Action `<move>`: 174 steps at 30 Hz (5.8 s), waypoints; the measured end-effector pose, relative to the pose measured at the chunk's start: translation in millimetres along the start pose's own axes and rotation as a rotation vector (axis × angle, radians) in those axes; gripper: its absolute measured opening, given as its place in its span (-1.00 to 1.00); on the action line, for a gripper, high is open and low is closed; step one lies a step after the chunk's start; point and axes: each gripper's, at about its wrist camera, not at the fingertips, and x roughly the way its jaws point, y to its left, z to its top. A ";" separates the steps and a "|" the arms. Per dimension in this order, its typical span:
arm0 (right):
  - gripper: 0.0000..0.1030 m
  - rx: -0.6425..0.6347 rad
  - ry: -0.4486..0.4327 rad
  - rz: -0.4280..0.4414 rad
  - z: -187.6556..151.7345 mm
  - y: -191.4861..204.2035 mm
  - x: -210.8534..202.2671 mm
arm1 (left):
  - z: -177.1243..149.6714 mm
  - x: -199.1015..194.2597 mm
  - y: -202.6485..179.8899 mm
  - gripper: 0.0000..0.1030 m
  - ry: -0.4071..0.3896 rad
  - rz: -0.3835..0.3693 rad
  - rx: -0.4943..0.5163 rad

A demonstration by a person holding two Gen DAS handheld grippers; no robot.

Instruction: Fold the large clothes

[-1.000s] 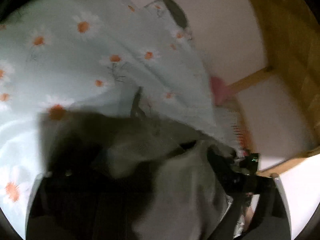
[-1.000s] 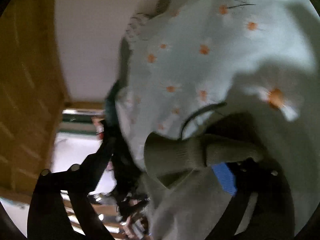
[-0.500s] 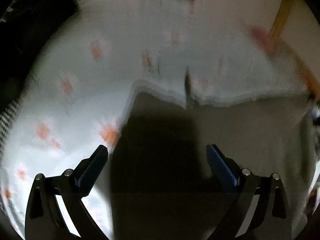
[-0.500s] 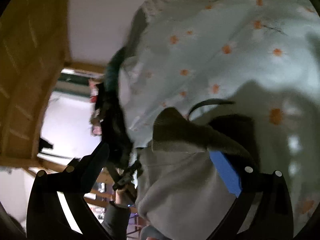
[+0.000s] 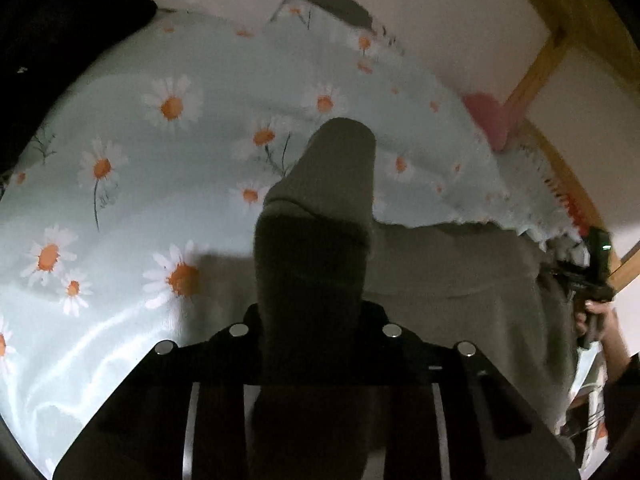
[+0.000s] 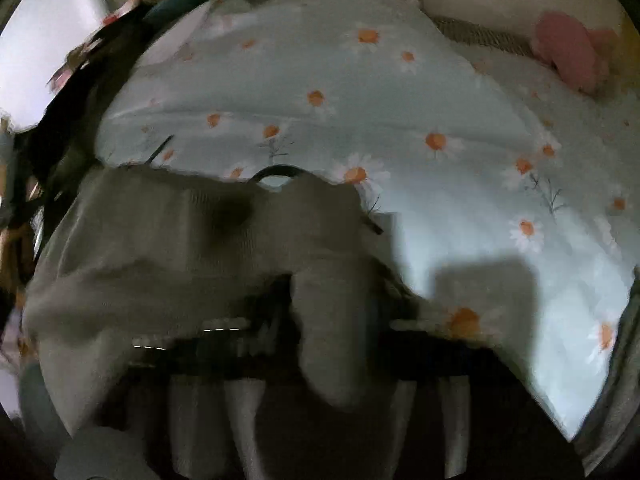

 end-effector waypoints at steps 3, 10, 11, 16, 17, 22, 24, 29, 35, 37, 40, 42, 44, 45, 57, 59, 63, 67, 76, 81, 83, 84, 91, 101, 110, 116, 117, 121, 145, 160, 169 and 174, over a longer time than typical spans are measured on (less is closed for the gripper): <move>-0.80 0.175 -0.215 0.134 -0.4 -21.8 -30.3 | -4.2 -18.8 11.8 -0.52 -0.066 -0.142 -0.110; -0.63 0.405 -0.148 0.079 -11.5 -56.9 -4.1 | -23.9 28.1 69.8 -0.04 -0.003 -0.183 -0.448; -0.22 0.391 -0.132 0.085 -9.5 -53.2 -5.3 | -24.1 24.2 68.8 0.07 -0.023 -0.165 -0.454; 0.93 0.176 -0.233 -0.008 -6.4 -18.2 -61.0 | -10.1 -49.8 29.1 0.90 -0.246 -0.059 -0.274; 0.93 0.147 -0.238 -0.040 -3.1 -11.5 -67.7 | -6.6 -65.9 12.2 0.90 -0.267 -0.036 -0.211; 0.93 -0.012 -0.043 -0.227 -10.5 43.3 -51.0 | -16.2 -32.7 -57.8 0.90 -0.121 0.283 0.087; 0.93 0.026 0.002 -0.273 -22.4 35.8 -39.1 | -21.1 -18.2 -53.7 0.90 -0.152 0.512 0.139; 0.93 0.207 0.112 -0.027 -64.6 -10.2 -32.7 | -29.7 10.2 10.4 0.89 0.108 0.032 -0.137; -0.08 0.234 0.055 0.167 -95.1 -13.9 -31.6 | -26.8 21.0 19.0 -0.47 0.130 -0.103 -0.137; -0.49 0.274 0.006 0.207 -96.5 -21.3 -38.6 | -30.3 1.6 23.1 -0.57 0.070 -0.145 -0.164; -0.68 0.357 -0.162 0.350 -98.7 -40.9 -70.4 | -26.4 -30.1 33.0 -0.64 -0.042 -0.224 -0.243; -0.68 0.350 -0.163 0.321 -100.6 -49.5 -74.5 | -21.5 -41.4 52.0 -0.74 -0.106 -0.253 -0.330; -0.65 0.336 0.019 0.229 -106.7 -52.8 -37.8 | -19.0 -23.3 66.5 -0.74 -0.067 -0.184 -0.375; -0.61 0.322 0.042 0.230 -110.0 -48.3 -29.9 | -20.6 -2.2 76.7 -0.74 0.009 -0.175 -0.408; -0.74 0.322 -0.032 0.226 -158.3 -36.1 -73.6 | -4.4 25.2 60.0 -0.67 0.139 -0.156 -0.274; -0.75 0.404 -0.225 0.319 -165.3 -55.2 -103.9 | -6.1 7.6 67.0 -0.69 0.069 -0.171 -0.305; -0.70 0.388 -0.081 0.249 -173.8 -62.0 -83.1 | -21.1 -0.1 76.7 -0.43 0.097 -0.117 -0.305; 0.42 0.387 -0.164 0.290 -176.9 -57.1 -101.6 | -30.5 -78.4 59.6 0.89 -0.149 -0.210 -0.223; 0.54 0.390 -0.135 0.278 -159.8 -23.0 -70.1 | -154.5 -113.4 44.0 0.89 -0.001 -0.037 0.152; 0.54 0.370 -0.130 0.249 -154.2 -10.3 -63.7 | -153.8 -89.8 62.0 0.89 -0.055 -0.125 -0.032; 0.45 0.367 -0.124 0.249 -154.3 -8.7 -63.6 | -149.5 -71.5 61.6 0.89 -0.020 -0.131 -0.074; 0.18 0.372 -0.122 0.243 -155.0 -10.3 -64.3 | -143.9 -61.6 62.9 0.68 0.023 -0.227 -0.123; -0.70 0.562 -0.339 0.478 -169.0 -52.5 -106.5 | -108.4 -100.7 32.8 -0.80 -0.106 -0.468 -0.137; 0.26 0.512 -0.107 0.235 -175.2 -51.4 -78.9 | -151.0 -72.6 91.5 0.01 0.053 -0.272 -0.321; 0.93 0.154 -0.248 -0.182 -88.3 49.7 -145.0 | -68.2 -135.7 -13.2 0.88 -0.223 0.024 -0.164; 0.95 0.186 0.090 -0.252 -41.3 96.9 16.6 | -31.5 71.0 -125.1 0.88 0.040 0.273 0.099; 0.96 0.167 0.108 -0.291 -43.9 97.6 32.6 | -35.2 93.3 -124.5 0.92 0.081 0.324 0.117; 0.96 0.117 0.046 -0.337 -51.8 104.8 30.2 | -43.7 100.0 -106.0 0.92 0.014 0.253 0.066; 0.95 1.099 -0.288 0.572 -251.8 47.6 -40.8 | -47.5 96.4 -111.5 0.92 -0.014 0.271 0.095; -0.20 1.387 -0.388 0.602 -261.4 11.8 -22.8 | -50.2 93.0 -112.3 0.92 -0.027 0.298 0.102; -0.30 1.311 -0.417 0.628 -257.9 8.6 -14.2 | -52.4 91.3 -113.0 0.92 -0.034 0.313 0.095; -0.38 1.284 -0.455 0.571 -245.2 9.5 -30.4 | -59.5 54.4 -128.1 0.90 -0.074 0.266 0.052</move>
